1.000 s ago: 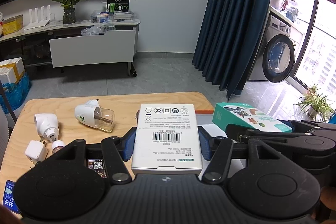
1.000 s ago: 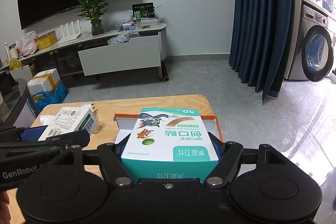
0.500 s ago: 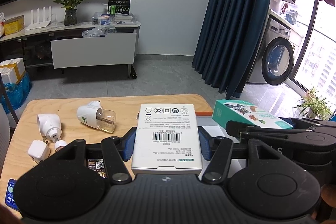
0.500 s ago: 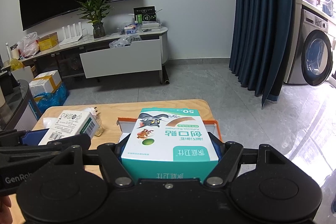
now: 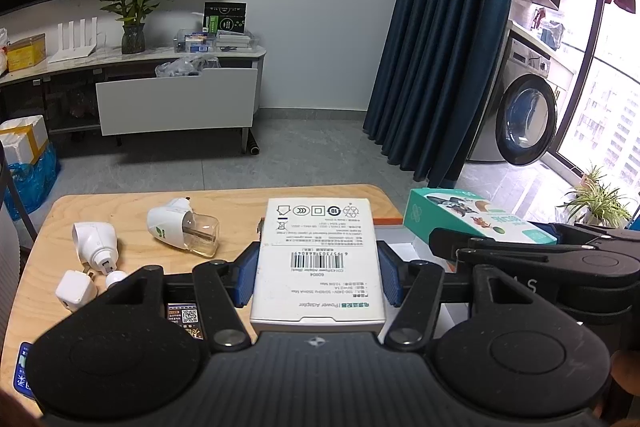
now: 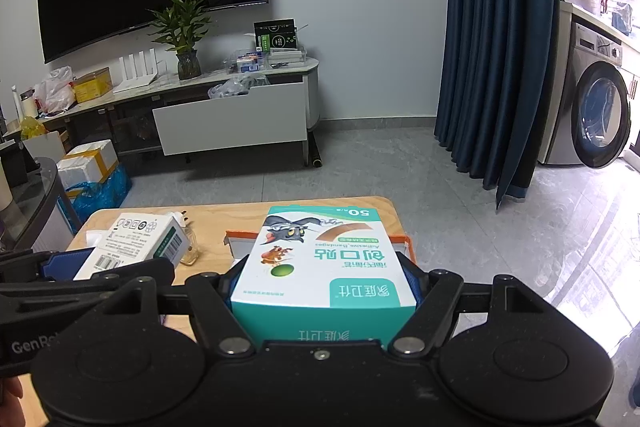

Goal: Organize rigid objects
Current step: 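Carry the white box with the left gripper while the right carries the bandage box toward the orange-rimmed lid, then lower and release the bandage box with the right gripper while the left releases the white box into the lid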

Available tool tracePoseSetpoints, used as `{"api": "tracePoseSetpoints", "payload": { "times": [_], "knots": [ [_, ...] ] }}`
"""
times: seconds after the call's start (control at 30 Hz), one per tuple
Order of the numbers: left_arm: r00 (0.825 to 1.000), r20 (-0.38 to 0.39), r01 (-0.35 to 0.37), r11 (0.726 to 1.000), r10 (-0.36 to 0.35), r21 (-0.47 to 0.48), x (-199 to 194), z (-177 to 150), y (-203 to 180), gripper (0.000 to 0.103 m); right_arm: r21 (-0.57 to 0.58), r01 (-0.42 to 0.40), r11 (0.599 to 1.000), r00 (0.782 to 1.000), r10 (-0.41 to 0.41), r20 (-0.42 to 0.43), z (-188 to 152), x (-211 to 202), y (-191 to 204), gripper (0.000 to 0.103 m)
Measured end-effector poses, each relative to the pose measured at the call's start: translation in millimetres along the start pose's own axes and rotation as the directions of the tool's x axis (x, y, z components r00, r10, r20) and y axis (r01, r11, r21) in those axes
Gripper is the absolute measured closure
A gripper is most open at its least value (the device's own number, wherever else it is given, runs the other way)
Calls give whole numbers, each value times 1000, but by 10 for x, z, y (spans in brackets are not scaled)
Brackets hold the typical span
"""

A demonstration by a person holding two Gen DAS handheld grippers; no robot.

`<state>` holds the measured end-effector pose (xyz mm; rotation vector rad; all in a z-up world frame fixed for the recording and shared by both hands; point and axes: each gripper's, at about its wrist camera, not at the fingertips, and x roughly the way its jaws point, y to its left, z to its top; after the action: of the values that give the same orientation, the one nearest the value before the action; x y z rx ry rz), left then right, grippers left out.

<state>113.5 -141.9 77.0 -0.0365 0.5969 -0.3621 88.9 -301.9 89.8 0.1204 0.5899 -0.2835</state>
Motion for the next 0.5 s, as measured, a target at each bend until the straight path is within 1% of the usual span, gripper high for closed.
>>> {"api": "tracePoseSetpoints", "payload": {
  "times": [0.27, 0.5],
  "knots": [
    [1000, -11, -4, 1000, 4, 2, 20, -32, -3, 43, 6, -4, 1000, 1000, 4, -8, -13, 12, -17, 19],
    [999, -44, -6, 1000, 6, -1, 129, -97, 1, 43, 37, -19, 999, 999, 20, -38, -57, 151, -69, 19]
  ]
}}
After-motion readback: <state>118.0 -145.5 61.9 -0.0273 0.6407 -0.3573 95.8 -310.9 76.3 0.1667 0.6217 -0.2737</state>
